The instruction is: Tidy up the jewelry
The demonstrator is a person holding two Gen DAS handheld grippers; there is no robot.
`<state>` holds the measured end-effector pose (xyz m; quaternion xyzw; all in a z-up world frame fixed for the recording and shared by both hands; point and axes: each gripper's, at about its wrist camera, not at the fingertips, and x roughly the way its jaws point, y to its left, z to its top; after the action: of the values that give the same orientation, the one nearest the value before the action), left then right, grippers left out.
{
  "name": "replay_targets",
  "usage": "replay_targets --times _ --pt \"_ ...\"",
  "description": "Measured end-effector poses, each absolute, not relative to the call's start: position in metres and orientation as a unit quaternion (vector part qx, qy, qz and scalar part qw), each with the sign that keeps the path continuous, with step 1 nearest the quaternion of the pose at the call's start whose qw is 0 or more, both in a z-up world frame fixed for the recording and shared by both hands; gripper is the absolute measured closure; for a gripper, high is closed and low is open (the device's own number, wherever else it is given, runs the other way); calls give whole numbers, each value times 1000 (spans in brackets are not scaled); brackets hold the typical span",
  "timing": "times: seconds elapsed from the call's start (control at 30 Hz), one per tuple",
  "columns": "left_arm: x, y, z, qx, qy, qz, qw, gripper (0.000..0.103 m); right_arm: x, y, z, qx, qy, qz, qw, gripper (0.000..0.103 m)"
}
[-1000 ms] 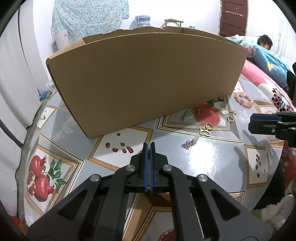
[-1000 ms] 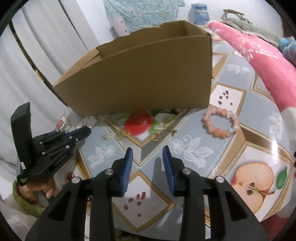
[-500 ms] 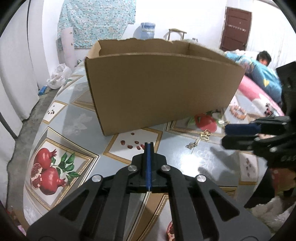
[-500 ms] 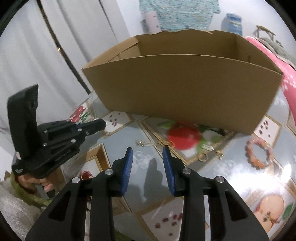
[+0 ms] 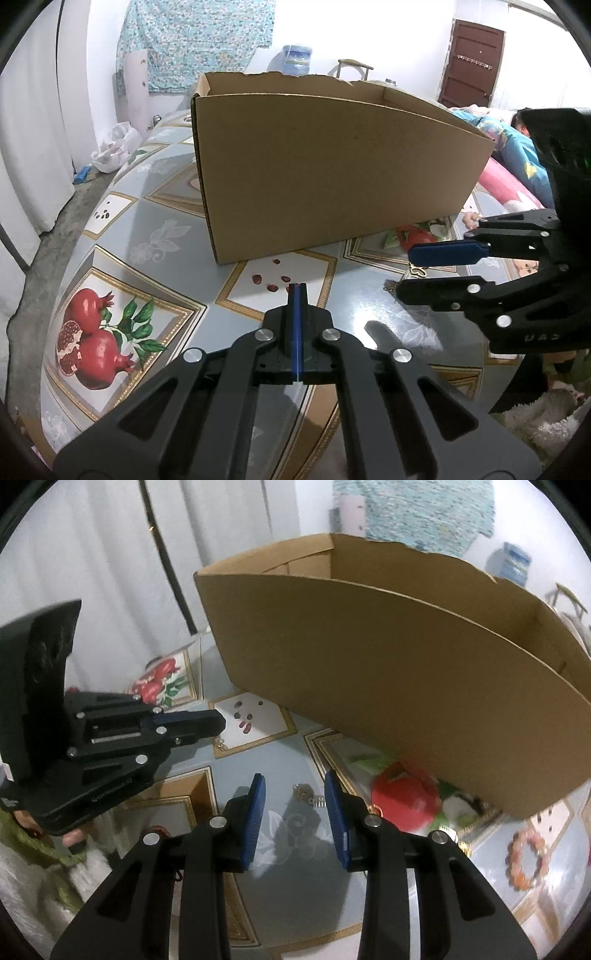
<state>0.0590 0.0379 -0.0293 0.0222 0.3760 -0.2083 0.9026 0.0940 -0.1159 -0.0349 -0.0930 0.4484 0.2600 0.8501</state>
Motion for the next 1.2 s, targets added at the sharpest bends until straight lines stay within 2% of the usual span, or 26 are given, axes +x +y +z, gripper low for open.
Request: replay_targets --times 0.1,0.23,0.5,0.73,1.03,1.2 --pt "59 38 -31 19 378 -211 901 103 99 -110 -38 -117 453 265 843 71" --pt "60 37 -33 18 380 -214 900 103 103 -106 -43 -140 464 267 833 78" --pt "62 36 -38 16 386 -215 897 103 102 -102 -49 -146 476 285 819 97" --pt "62 36 -38 13 383 -213 899 103 104 -112 -46 -103 475 281 827 100" --pt "59 39 -30 6 371 -217 903 103 106 -157 -8 29 434 268 860 100" --pt "56 39 -25 3 363 -220 905 103 102 -167 4 48 418 272 865 100"
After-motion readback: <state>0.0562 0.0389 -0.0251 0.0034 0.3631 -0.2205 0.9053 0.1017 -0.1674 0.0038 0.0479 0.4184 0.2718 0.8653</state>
